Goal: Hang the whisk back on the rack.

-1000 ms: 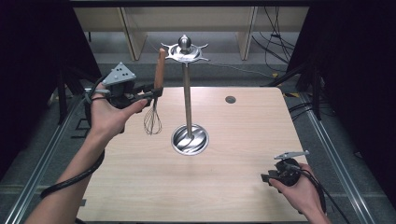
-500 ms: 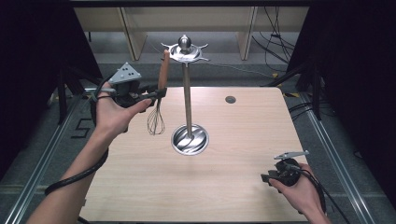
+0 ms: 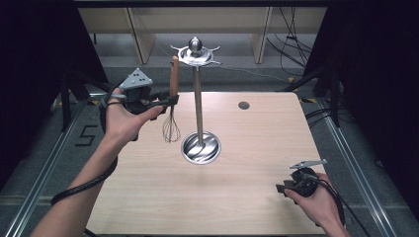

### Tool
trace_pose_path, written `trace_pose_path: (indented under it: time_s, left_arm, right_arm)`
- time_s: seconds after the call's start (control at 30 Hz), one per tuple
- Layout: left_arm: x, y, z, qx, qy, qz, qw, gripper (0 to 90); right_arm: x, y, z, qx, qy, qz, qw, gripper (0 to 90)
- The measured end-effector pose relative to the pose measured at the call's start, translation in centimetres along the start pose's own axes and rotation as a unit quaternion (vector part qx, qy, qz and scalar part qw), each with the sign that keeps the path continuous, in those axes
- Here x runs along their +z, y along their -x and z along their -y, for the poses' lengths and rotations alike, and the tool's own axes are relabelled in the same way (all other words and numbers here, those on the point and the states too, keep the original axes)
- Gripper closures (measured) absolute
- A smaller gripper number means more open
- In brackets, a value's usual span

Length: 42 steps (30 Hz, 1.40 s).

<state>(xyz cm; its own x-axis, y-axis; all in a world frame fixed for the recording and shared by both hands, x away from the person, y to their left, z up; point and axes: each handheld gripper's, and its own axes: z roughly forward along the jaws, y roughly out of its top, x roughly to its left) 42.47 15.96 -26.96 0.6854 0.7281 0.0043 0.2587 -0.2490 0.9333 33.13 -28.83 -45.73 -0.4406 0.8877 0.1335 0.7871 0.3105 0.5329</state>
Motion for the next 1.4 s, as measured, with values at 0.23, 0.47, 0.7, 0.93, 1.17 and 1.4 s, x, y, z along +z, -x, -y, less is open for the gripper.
trace_pose_path:
  time_s: [0.23, 0.47, 0.7, 0.93, 1.17, 1.4]
  left_arm:
    - [0.1, 0.0, 0.1, -0.001, 0.004, -0.003, 1.0, 68.0]
    - [-0.2, -0.3, 0.1, 0.01, 0.016, -0.014, 0.9997, 62.9]
    - [-1.3, -0.5, 0.8, 0.009, 0.025, -0.022, 0.9994, 56.4]
    - [-2.7, -1.0, 2.1, -0.002, 0.033, -0.031, 0.999, 50.6]
    - [-4.6, -1.2, 3.8, -0.006, 0.039, -0.034, 0.9986, 46.0]
    - [-6.8, -1.5, 5.3, -0.011, 0.044, -0.046, 0.9979, 42.2]
  right_arm:
    - [0.0, 0.0, 0.0, 0.001, 0.0, 0.0, 1.0, 61.1]
    - [0.0, 0.0, 0.0, 0.001, -0.001, -0.001, 1.0, 60.9]
    - [-0.1, -0.1, 0.0, 0.009, -0.003, -0.004, 0.9999, 60.5]
    - [-0.1, -0.1, 0.0, 0.01, -0.003, -0.003, 0.9999, 60.0]
    - [-0.1, -0.1, 0.0, 0.013, -0.002, -0.004, 0.9999, 59.4]
    - [-0.1, -0.2, 0.0, 0.017, -0.001, -0.003, 0.9999, 58.7]
